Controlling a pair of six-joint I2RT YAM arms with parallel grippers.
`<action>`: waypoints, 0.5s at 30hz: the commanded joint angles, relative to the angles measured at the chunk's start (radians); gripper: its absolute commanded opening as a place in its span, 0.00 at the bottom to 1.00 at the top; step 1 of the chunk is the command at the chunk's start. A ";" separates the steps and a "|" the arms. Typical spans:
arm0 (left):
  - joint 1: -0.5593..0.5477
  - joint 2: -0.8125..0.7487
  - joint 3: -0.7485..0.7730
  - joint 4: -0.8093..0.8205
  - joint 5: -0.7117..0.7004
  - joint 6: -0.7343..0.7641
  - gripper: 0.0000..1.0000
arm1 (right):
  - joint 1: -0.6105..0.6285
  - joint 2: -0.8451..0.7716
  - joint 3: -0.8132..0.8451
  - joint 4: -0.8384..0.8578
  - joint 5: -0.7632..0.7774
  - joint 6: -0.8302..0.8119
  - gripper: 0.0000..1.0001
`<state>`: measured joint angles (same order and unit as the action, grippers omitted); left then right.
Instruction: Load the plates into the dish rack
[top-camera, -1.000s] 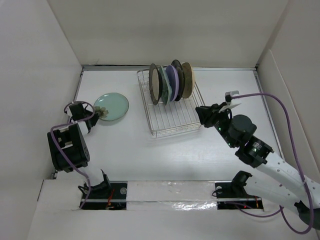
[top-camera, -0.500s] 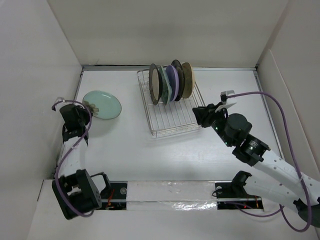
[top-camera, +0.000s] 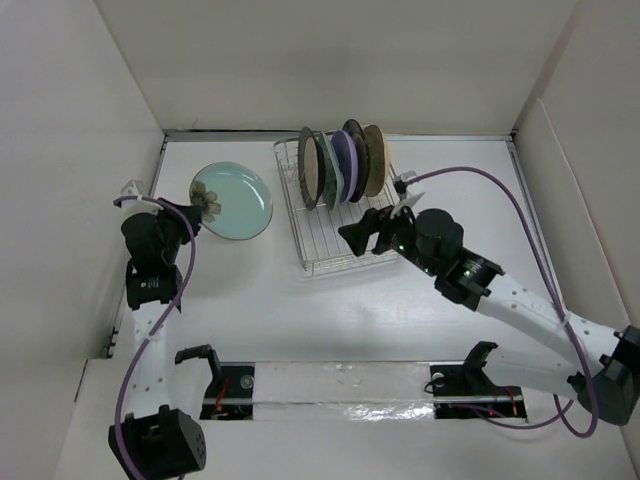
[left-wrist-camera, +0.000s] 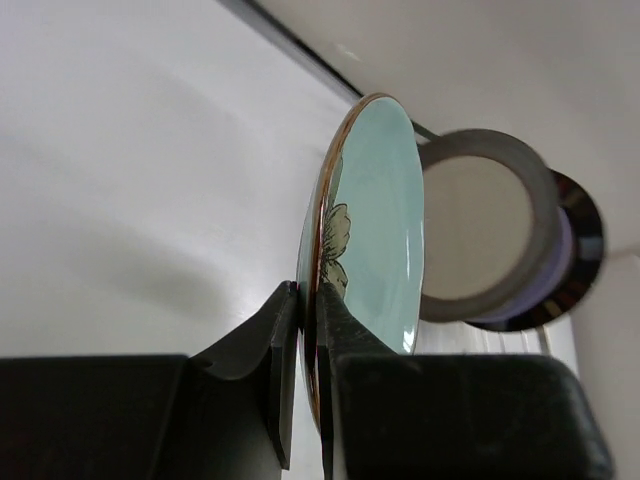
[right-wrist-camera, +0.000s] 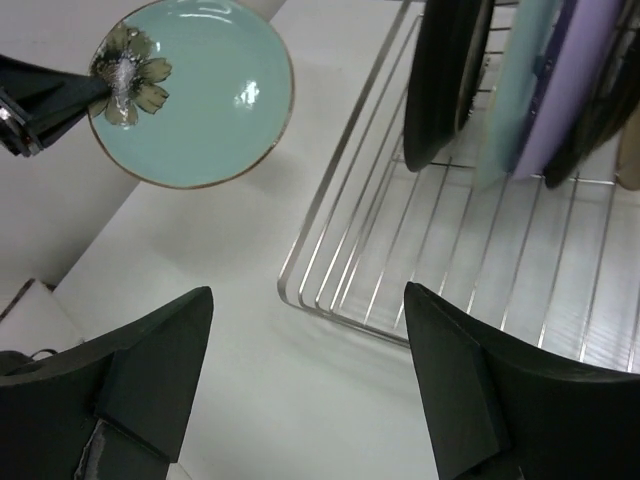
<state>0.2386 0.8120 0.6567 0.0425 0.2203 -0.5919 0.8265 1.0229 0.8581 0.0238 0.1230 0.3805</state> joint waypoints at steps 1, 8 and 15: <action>-0.033 -0.074 0.116 0.192 0.152 -0.051 0.00 | 0.010 0.081 0.102 0.088 -0.092 0.015 0.83; -0.091 -0.108 0.126 0.244 0.283 -0.148 0.00 | 0.010 0.238 0.215 0.160 -0.186 0.018 0.86; -0.146 -0.139 0.123 0.304 0.375 -0.215 0.00 | 0.010 0.384 0.320 0.163 -0.255 0.024 0.89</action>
<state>0.1078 0.7227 0.7074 0.1287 0.5068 -0.7086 0.8265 1.3777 1.1233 0.1287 -0.0841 0.3969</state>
